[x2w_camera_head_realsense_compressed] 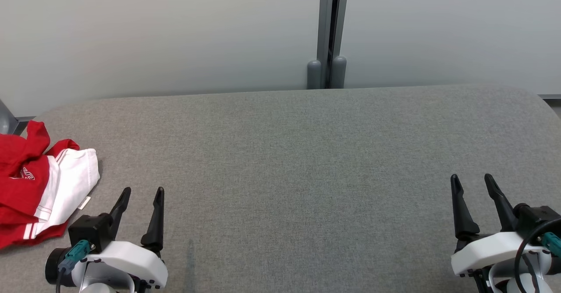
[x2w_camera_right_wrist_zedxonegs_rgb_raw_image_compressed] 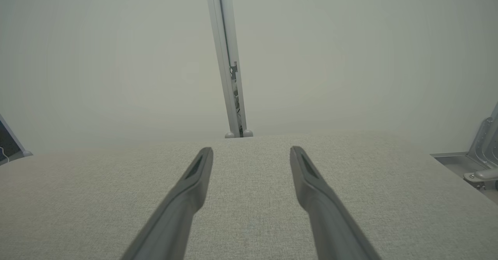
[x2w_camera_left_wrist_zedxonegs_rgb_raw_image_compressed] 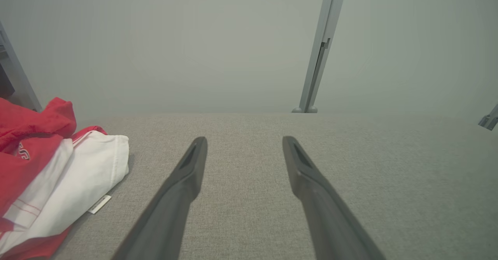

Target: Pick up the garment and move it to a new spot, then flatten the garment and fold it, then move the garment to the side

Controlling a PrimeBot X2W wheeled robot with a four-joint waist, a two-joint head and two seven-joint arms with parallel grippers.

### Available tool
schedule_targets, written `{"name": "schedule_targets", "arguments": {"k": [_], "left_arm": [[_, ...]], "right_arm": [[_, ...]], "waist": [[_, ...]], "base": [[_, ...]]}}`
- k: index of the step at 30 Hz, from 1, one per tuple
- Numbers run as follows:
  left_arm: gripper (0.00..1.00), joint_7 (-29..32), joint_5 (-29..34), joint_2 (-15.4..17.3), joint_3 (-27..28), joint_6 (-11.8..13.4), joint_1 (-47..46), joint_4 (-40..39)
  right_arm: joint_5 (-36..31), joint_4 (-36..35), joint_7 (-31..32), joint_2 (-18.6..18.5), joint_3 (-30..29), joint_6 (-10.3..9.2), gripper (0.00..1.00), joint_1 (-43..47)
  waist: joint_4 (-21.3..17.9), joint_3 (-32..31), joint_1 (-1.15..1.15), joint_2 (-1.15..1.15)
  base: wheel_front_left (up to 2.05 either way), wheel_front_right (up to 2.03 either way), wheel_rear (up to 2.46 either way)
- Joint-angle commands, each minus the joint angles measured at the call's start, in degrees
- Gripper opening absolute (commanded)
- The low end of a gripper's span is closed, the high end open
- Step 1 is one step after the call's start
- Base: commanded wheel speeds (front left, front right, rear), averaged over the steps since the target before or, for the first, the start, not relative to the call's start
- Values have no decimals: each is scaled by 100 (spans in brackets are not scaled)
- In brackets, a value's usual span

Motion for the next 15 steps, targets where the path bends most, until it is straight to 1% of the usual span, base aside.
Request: {"name": "schedule_targets", "arguments": {"k": [1, 15], "left_arm": [[100, -13, -32, 40, 3, 25, 22, 7], [100, -13, -111, 90, -12, 67, -23, 12]], "right_arm": [[17, 26, 12, -9, -10, 13, 100, 23], [7, 48, -22, 5, -51, 13, 100, 4]], "waist": [[3, 2, 0, 0], [43, 20, 0, 0]], "base": [[0, 0, 0], [0, 0, 0]]}}
